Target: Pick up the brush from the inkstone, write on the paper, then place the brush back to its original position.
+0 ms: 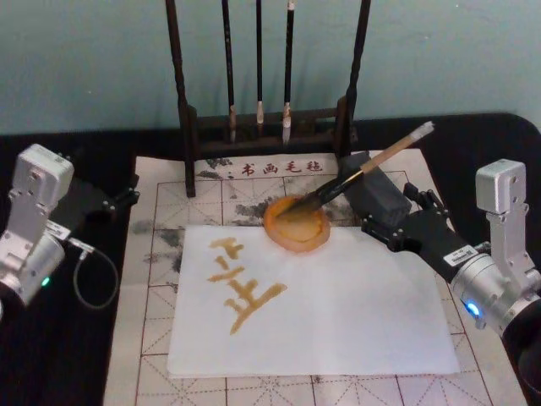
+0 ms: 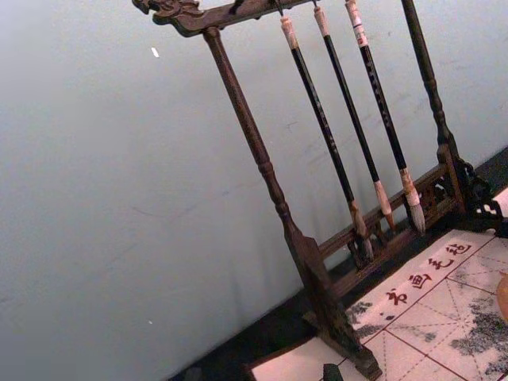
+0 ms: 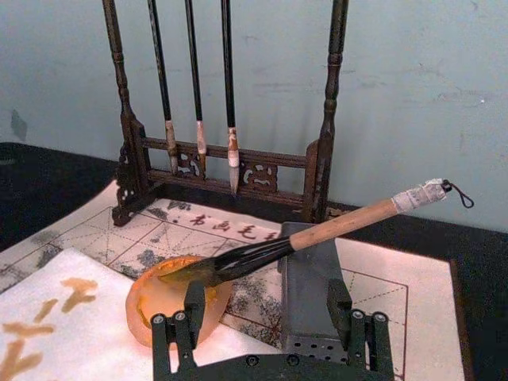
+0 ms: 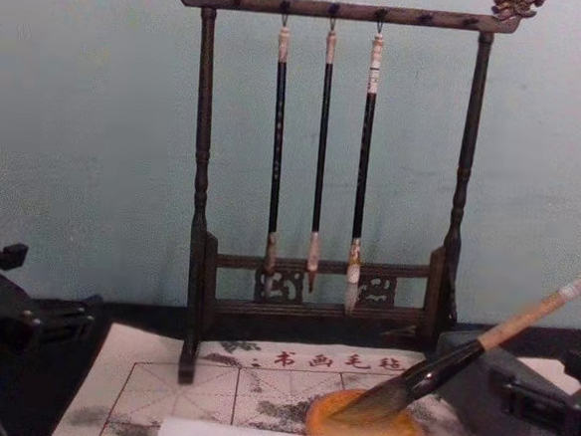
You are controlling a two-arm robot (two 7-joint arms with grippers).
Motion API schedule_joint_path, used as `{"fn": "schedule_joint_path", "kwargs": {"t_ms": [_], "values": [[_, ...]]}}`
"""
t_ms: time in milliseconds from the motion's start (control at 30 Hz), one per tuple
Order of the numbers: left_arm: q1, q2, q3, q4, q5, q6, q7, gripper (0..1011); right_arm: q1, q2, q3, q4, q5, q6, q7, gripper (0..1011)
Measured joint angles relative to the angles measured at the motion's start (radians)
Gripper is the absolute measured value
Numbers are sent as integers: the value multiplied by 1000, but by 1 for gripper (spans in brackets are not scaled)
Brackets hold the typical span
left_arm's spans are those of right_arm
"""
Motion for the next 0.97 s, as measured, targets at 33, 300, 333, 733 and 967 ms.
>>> {"fn": "schedule_joint_path", "kwargs": {"t_ms": [33, 300, 333, 733, 967], "values": [[0, 0, 0, 0, 0, 0, 0, 1001, 0, 0, 0, 0, 0, 0, 0, 1000], [0, 0, 0, 0, 0, 0, 0, 1001, 0, 0, 0, 0, 1, 0, 1, 1000], [0, 0, 0, 0, 0, 0, 0, 1001, 0, 0, 0, 0, 1, -1, 1, 1000], [0, 0, 0, 0, 0, 0, 0, 1001, 0, 0, 0, 0, 2, -1, 1, 1000], [0, 0, 0, 0, 0, 0, 0, 1001, 0, 0, 0, 0, 2, 0, 1, 1000]]}}
